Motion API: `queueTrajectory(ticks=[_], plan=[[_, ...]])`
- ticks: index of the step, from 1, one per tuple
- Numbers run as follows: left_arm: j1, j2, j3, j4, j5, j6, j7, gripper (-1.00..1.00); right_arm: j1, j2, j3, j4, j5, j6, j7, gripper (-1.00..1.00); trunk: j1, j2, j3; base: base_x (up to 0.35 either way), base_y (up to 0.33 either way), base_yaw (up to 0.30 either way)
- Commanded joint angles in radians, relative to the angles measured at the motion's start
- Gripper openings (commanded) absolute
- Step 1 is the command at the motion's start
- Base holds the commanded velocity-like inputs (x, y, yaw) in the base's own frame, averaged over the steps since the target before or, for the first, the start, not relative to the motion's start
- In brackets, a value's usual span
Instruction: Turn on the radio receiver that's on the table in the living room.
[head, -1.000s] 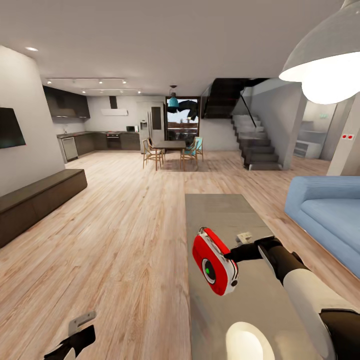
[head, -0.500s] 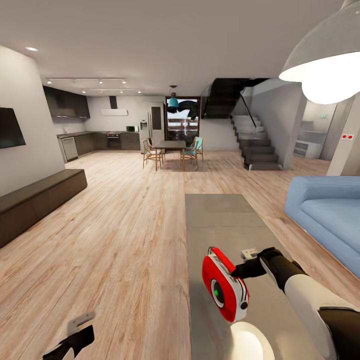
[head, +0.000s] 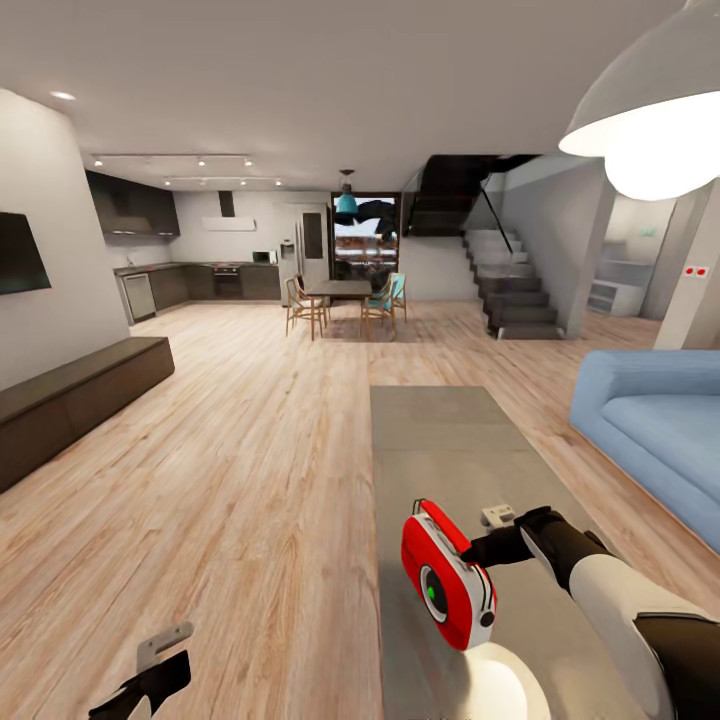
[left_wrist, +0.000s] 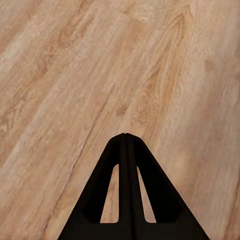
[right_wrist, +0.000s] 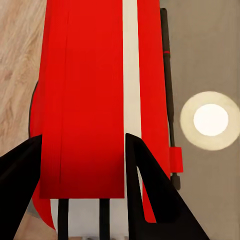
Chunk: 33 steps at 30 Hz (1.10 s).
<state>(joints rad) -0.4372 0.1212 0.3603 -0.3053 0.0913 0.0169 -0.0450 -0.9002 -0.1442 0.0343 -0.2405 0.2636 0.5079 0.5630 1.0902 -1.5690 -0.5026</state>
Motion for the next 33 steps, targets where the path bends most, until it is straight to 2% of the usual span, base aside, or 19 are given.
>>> queueTrajectory(ticks=[1,4,7,10,15,19,26,32,33], plan=[[0.0,0.0,0.0,0.0,-0.001,0.0,0.0,-1.0,0.0,0.0,-0.004,-0.001,-0.006,0.0,0.0,-1.0,0.004,-0.007,-0.003,0.0,0.0,0.0],[0.0,-0.001,0.0,0.0,-0.002,0.0,-0.001,-1.0,-0.001,0.0,-0.004,0.0,-0.006,-0.001,0.0,-1.0,0.004,-0.007,-0.003,0.0,0.0,0.0],[0.014,-0.018,-0.013,0.0,-0.005,-0.003,0.002,-1.0,0.003,0.017,0.008,0.003,0.015,-0.014,-0.005,-1.0,0.004,-0.007,-0.003,0.0,0.0,0.0],[0.015,-0.035,-0.014,0.0,-0.006,-0.003,0.002,-1.0,0.003,0.028,0.006,0.003,0.012,-0.015,-0.004,-1.0,0.004,-0.007,-0.003,0.0,0.0,0.0],[0.018,-0.064,-0.018,0.0,-0.007,-0.002,0.002,-1.0,0.003,0.025,0.004,0.003,0.055,-0.027,-0.007,-1.0,0.004,-0.007,-0.003,0.0,0.0,0.0],[0.018,-0.065,-0.018,0.0,-0.007,-0.003,0.002,-1.0,0.003,0.014,0.004,0.003,0.065,-0.028,-0.027,-1.0,0.004,-0.007,-0.003,0.0,0.0,0.0],[0.018,-0.064,-0.018,0.0,-0.007,-0.002,0.002,-1.0,0.003,0.011,0.004,0.003,0.082,-0.029,-0.056,-1.0,0.004,-0.007,-0.003,0.0,0.0,0.0],[0.019,-0.065,-0.018,0.0,-0.007,-0.002,0.002,-1.0,0.003,0.011,0.004,0.004,0.073,-0.031,-0.048,-1.0,0.004,-0.007,-0.003,0.0,0.0,0.0],[0.019,-0.065,-0.018,0.0,-0.007,-0.002,0.002,-1.0,0.003,0.011,0.003,0.004,0.054,-0.031,-0.045,-1.0,0.004,-0.007,-0.003,0.0,0.0,0.0]])
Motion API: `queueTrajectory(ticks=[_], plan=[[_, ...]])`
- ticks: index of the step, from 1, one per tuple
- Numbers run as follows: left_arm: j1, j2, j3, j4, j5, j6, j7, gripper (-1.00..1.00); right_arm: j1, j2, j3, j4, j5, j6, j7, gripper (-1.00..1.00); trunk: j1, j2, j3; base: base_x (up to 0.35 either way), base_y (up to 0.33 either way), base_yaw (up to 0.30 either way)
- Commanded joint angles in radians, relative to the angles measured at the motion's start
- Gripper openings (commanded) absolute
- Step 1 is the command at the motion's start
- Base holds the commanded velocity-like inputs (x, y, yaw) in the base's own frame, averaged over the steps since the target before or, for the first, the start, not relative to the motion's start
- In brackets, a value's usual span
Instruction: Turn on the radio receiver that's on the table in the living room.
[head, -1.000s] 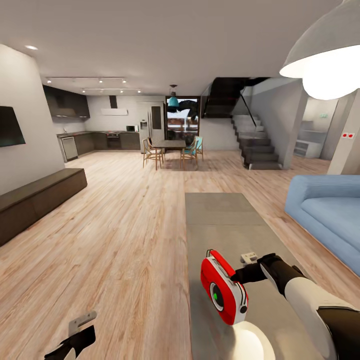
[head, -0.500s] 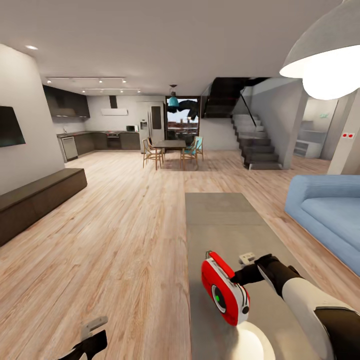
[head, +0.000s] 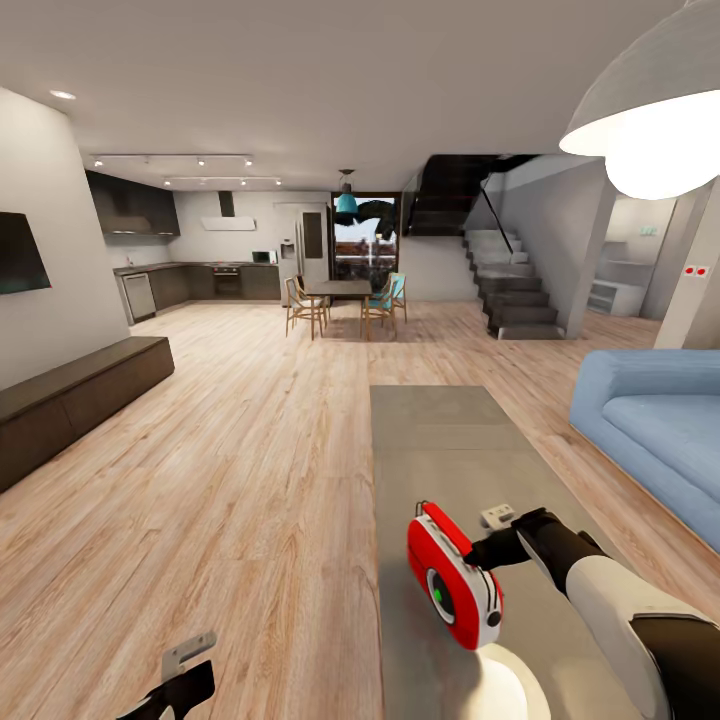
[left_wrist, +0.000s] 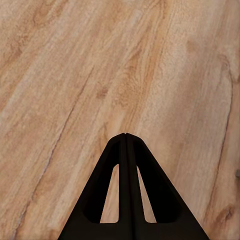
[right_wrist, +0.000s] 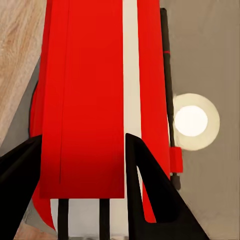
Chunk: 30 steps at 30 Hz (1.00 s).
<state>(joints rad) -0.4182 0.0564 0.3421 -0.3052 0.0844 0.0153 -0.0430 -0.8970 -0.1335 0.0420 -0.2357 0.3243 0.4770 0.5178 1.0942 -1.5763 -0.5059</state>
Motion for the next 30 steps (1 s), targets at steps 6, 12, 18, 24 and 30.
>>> queueTrajectory(ticks=[6,12,18,24,30], plan=[[0.0,-0.001,0.0,0.0,0.0,0.0,0.0,-1.0,0.0,-0.001,-0.005,0.0,-0.008,0.0,0.008,-1.0,0.0,0.0,0.0,0.0,0.0,0.0],[0.0,-0.001,0.0,0.0,0.0,0.0,0.001,-1.0,0.0,-0.001,-0.005,0.0,-0.008,0.001,0.009,-1.0,0.0,0.0,0.0,0.0,0.0,0.0],[0.0,-0.002,0.0,0.0,0.0,-0.001,0.001,-1.0,0.0,-0.007,-0.005,0.001,-0.009,0.002,0.061,-1.0,0.008,-0.014,-0.006,0.0,0.0,0.0],[0.0,-0.003,0.0,0.0,0.0,-0.001,0.002,-1.0,0.0,-0.014,-0.005,0.0,-0.008,0.002,0.069,-1.0,0.008,-0.014,-0.006,0.0,0.0,0.0],[0.0,-0.004,0.0,0.0,0.0,-0.001,0.002,-1.0,0.0,-0.017,-0.005,0.001,-0.008,0.002,0.07,-1.0,0.019,-0.035,-0.016,0.0,0.0,0.0]])
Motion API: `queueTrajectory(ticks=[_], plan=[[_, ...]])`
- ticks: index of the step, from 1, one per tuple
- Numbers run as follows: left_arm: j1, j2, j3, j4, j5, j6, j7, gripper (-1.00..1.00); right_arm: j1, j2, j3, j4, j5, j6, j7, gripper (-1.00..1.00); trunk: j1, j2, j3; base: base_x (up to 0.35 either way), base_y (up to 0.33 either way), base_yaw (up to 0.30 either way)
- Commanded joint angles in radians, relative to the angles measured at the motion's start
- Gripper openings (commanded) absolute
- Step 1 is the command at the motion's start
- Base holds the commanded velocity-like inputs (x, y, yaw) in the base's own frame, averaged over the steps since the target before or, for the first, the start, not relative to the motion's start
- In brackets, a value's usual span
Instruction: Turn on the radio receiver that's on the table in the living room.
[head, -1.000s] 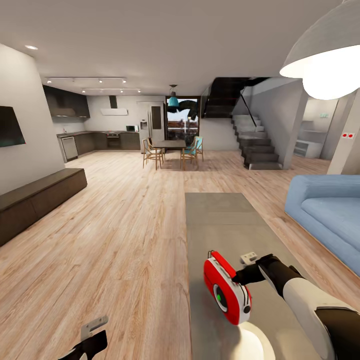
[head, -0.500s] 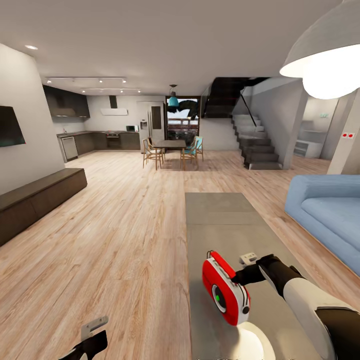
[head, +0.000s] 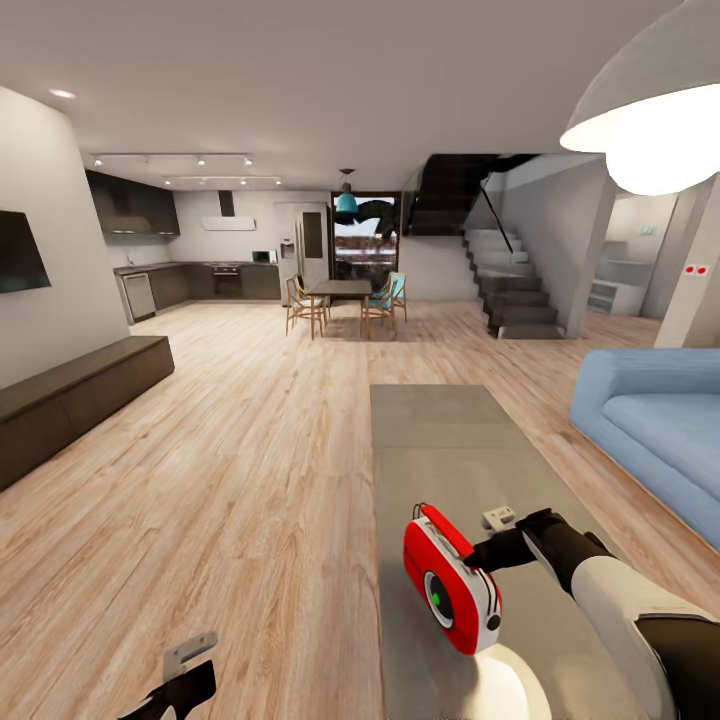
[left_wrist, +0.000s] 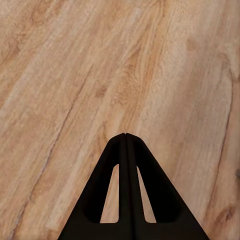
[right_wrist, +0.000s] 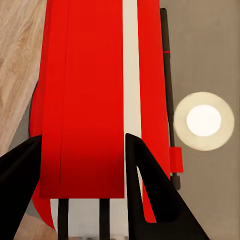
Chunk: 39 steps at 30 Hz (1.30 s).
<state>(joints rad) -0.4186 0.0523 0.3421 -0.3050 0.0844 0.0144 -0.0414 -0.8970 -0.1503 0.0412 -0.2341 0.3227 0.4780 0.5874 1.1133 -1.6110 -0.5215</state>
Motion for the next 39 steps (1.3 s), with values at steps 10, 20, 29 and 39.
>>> queueTrajectory(ticks=[10,20,29,39], plan=[[0.0,0.0,0.0,0.0,0.0,0.0,0.0,-1.0,0.0,0.001,-0.004,0.005,-0.007,0.002,-0.006,-1.0,0.004,-0.007,-0.003,0.0,0.0,0.0],[0.0,0.001,0.0,0.001,0.0,0.001,0.0,-1.0,0.0,0.001,-0.004,0.005,-0.005,0.001,-0.013,-1.0,0.012,-0.021,-0.009,0.0,0.0,0.0],[0.0,0.001,0.0,0.001,0.0,0.001,0.0,-1.0,0.0,0.003,-0.005,0.004,0.002,0.002,-0.012,-1.0,0.012,-0.021,-0.009,0.0,0.0,0.0],[0.0,0.002,0.0,0.001,0.0,0.001,0.0,-1.0,0.0,0.005,-0.006,0.004,0.001,0.002,-0.017,-1.0,0.012,-0.021,-0.009,0.0,0.0,0.0]])
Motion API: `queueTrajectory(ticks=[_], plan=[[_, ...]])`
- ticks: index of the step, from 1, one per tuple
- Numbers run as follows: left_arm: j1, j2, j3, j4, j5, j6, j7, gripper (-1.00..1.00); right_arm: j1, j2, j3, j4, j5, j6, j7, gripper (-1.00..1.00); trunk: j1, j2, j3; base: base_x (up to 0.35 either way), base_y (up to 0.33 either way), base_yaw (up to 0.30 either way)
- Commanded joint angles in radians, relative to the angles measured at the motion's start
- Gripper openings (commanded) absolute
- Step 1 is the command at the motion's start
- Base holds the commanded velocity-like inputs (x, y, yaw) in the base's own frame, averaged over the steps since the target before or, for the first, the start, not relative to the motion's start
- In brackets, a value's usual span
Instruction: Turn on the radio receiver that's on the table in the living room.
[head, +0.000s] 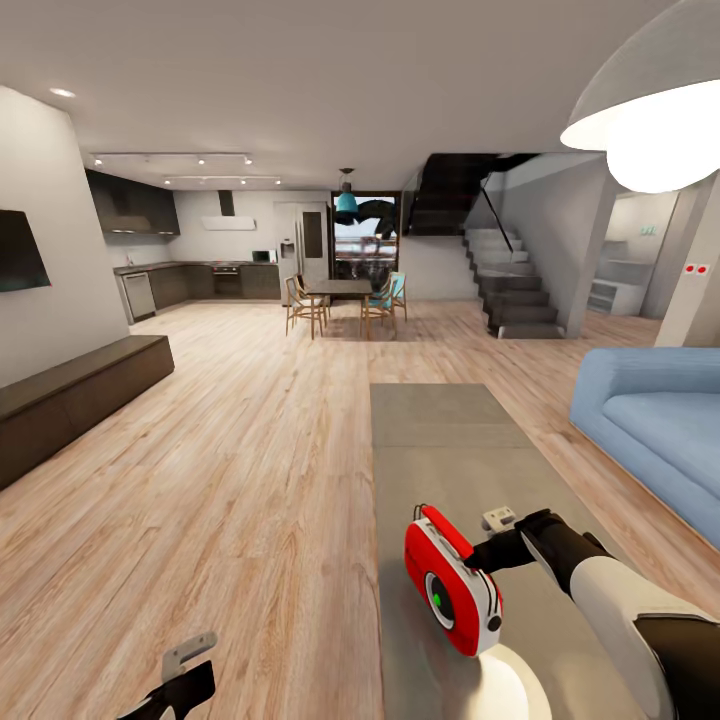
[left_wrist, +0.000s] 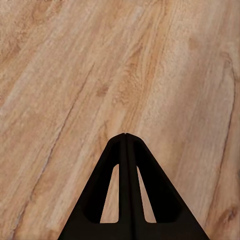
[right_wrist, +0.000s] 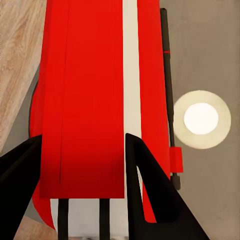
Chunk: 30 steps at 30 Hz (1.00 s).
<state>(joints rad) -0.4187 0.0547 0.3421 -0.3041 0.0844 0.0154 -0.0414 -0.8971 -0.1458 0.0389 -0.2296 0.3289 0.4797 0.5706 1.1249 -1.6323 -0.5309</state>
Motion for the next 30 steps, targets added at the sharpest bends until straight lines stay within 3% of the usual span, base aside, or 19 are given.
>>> queueTrajectory(ticks=[1,26,27,30], plan=[[0.0,0.0,0.0,0.0,0.0,0.0,0.0,-1.0,0.0,0.0,-0.004,-0.001,-0.005,0.0,0.0,-1.0,0.0,0.0,0.0,0.0,0.0,0.0],[0.001,-0.001,0.0,0.0,0.0,0.0,0.0,-1.0,0.0,0.0,-0.004,-0.001,-0.006,-0.001,0.012,-1.0,0.015,-0.028,-0.012,0.0,0.0,0.0],[0.001,-0.002,0.0,0.0,0.0,0.0,0.0,-1.0,0.0,0.0,-0.004,-0.001,-0.007,-0.001,0.011,1.0,0.015,-0.028,-0.012,0.0,0.0,0.0],[0.0,-0.002,0.0,0.0,0.0,0.0,0.0,-1.0,0.0,0.0,-0.004,-0.001,-0.007,-0.001,0.009,1.0,0.015,-0.028,-0.012,0.0,0.0,0.0]])
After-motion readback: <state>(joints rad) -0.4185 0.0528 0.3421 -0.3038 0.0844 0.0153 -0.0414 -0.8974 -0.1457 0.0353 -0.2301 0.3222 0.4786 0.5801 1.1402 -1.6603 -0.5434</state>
